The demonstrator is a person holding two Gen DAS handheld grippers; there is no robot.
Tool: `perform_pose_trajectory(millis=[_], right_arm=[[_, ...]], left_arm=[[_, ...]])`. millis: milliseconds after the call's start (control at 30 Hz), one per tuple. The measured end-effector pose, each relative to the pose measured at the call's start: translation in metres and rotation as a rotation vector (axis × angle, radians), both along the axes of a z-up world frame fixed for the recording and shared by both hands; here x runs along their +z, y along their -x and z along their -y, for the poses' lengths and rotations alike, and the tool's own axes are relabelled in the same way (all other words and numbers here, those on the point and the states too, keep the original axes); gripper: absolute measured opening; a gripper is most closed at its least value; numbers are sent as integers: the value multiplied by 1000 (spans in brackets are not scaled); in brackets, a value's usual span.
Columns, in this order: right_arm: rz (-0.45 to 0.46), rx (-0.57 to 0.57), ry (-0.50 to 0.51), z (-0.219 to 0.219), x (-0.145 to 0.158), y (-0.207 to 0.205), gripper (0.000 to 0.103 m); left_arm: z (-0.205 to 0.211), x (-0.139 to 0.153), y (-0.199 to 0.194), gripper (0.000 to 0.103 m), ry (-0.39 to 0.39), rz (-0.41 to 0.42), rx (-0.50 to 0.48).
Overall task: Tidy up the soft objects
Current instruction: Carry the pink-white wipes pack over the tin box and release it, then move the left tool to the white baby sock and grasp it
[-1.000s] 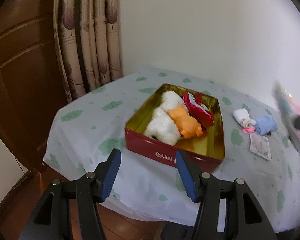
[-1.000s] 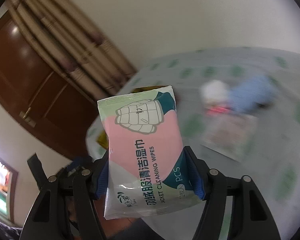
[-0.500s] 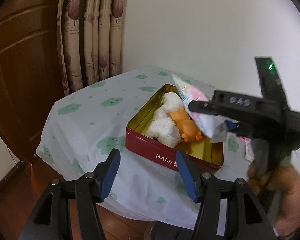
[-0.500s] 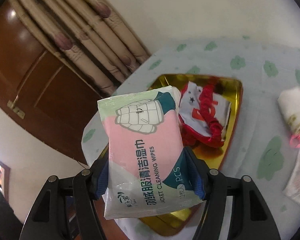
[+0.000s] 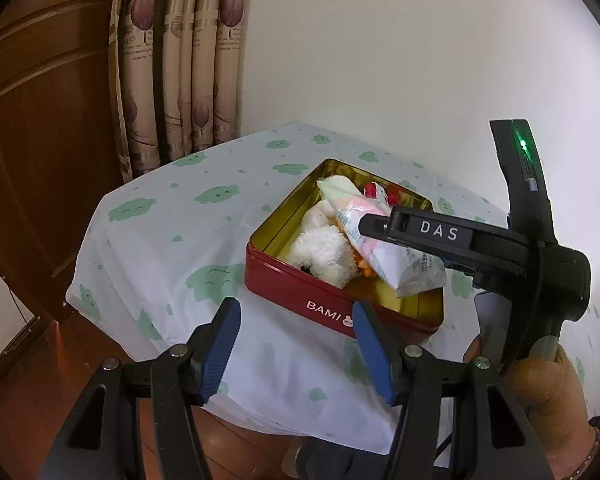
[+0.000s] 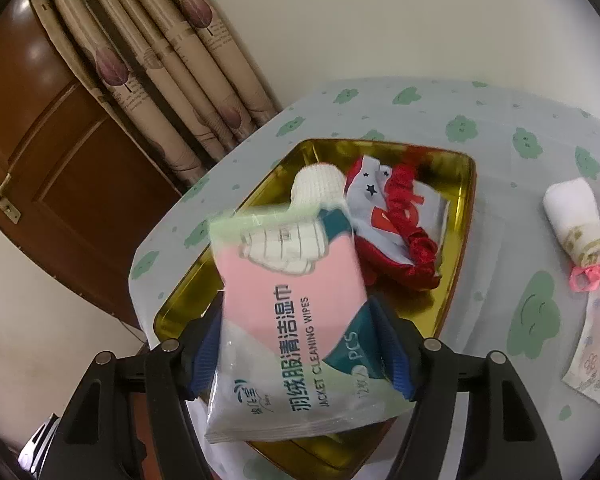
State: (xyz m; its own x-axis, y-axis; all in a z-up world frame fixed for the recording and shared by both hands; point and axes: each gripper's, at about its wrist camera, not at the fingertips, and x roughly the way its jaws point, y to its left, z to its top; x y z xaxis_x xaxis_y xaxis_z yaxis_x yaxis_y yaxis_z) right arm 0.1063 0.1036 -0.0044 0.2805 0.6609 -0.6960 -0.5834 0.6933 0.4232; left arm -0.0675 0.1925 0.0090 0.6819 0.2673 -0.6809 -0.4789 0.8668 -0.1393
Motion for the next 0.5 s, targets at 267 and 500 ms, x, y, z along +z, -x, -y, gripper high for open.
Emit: perform_pose_trajectory(millis=[267,500], right_arm=[[51,-8,-26,10,16,4,70],[61,-101,-121,89,29,15,72]], left_arm=[[1,-4,-2,60,4,-24,-9],[2,-4,-2,60,-10,-21,-12]])
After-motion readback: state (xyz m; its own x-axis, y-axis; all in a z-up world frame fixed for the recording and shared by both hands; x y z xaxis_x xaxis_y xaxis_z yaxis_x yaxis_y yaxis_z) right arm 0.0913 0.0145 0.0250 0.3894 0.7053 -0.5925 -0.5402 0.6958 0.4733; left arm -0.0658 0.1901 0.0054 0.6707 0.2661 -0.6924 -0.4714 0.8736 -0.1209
